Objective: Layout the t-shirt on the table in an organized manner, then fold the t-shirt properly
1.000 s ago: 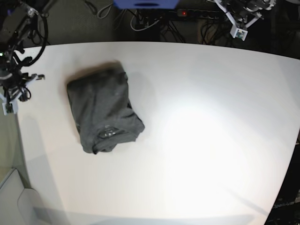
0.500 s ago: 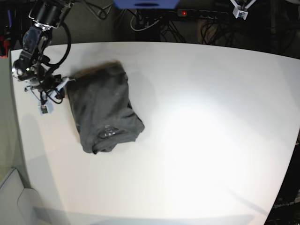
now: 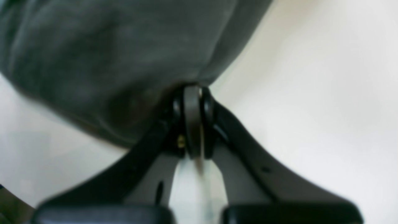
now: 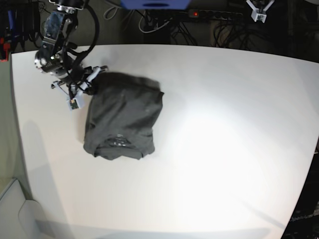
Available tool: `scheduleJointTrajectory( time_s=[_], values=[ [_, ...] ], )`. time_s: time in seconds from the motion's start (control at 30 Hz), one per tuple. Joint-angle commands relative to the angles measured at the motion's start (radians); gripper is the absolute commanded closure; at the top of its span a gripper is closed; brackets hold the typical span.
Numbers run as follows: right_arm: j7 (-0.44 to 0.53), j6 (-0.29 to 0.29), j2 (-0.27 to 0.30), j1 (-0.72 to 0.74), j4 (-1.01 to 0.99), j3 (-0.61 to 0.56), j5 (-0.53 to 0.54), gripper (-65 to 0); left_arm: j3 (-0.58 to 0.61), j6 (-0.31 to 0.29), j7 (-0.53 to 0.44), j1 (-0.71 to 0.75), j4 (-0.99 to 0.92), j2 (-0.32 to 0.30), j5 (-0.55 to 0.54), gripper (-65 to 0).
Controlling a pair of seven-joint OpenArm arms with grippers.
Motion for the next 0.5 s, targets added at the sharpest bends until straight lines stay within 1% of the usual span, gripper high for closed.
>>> scheduleJointTrajectory(
  time_s=[0.0, 0.1, 0.17, 0.27, 0.33, 0.4, 0.47],
  values=[
    [-0.013, 0.003, 0.006, 0.005, 0.011, 0.019, -0.010, 0.0, -0.003, -0.004, -0.004, 0.007, 0.005, -0.009, -0.005, -0.3],
    [-0.011, 0.003, 0.009, 0.009, 0.024, 0.082, -0.006, 0.0, -0.003, -0.004, -0.007, 0.007, 0.005, -0.009, -0.005, -0.3],
    [-0.013, 0.003, 0.009, 0.015, 0.076, 0.120, -0.006, 0.0, -0.003, -0.004, -0.007, 0.007, 0.005, -0.009, -0.005, -0.3],
    [-0.019, 0.003, 0.006, -0.003, 0.194, 0.134, -0.006, 0.0, -0.003, -0.004, -0.009, -0.013, -0.010, -0.003, -0.005, -0.3],
    [-0.019, 0.003, 0.004, -0.035, 0.268, 0.135, -0.010, 0.0, -0.003, -0.004, -0.014, -0.050, -0.070, 0.001, -0.005, -0.3],
    [-0.019, 0.003, -0.005, -0.080, 0.315, 0.140, -0.012, 0.0, 0.010, -0.005, -0.047, -0.093, -0.153, 0.001, -0.005, -0.3],
    [-0.014, 0.003, -0.023, -0.144, 0.349, 0.194, -0.012, 0.0, 0.068, -0.005, -0.119, -0.125, -0.239, -0.007, -0.005, -0.3]
  ],
)
